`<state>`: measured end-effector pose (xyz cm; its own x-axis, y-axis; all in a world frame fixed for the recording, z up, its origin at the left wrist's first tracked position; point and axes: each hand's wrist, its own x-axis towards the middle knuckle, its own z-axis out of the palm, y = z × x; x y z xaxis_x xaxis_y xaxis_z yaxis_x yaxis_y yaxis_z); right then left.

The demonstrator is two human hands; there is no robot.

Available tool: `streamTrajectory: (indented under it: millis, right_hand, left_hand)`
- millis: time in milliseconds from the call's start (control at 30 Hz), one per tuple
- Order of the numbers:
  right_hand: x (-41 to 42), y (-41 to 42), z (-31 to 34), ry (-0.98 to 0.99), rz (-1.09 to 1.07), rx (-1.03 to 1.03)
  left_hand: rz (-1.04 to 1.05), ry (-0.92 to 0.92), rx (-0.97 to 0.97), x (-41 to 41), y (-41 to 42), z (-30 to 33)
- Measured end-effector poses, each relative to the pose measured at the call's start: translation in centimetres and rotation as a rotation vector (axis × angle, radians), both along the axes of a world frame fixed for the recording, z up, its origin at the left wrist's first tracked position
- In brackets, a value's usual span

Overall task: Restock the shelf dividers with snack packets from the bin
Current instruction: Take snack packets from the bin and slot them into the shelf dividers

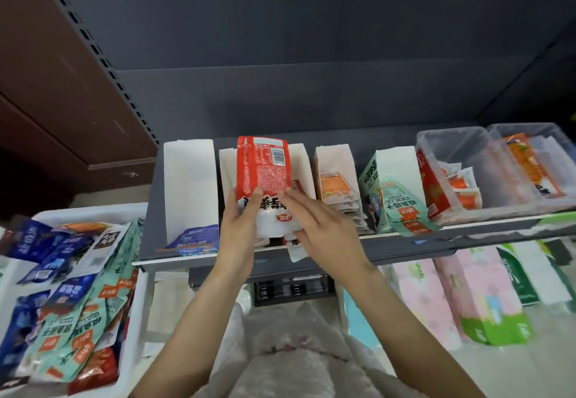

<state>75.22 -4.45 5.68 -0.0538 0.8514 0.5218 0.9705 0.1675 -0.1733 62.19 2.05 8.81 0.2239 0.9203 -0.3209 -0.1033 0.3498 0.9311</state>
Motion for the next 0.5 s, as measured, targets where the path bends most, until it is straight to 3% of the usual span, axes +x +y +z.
streamTrajectory:
  millis: [100, 267, 367, 500]
  right_hand:
    - [0.9, -0.1, 0.6, -0.005, -0.009, 0.133]
    - [3.2, -1.4, 2.9, 0.533, -0.267, 0.167]
    - [3.7, -1.4, 2.4, 0.453, -0.301, 0.064]
    - [2.7, 0.4, 0.8, 0.225, -0.152, -0.076]
  left_hand:
    - [-0.032, 0.009, -0.013, -0.4, 0.9, 0.2]
    - [-0.004, 0.102, 0.048, -2.3, 2.7, 0.2]
    - [-0.004, 0.130, 0.077, -3.4, 3.1, 0.3]
    - [-0.046, 0.110, 0.035, -3.8, 3.1, 0.4]
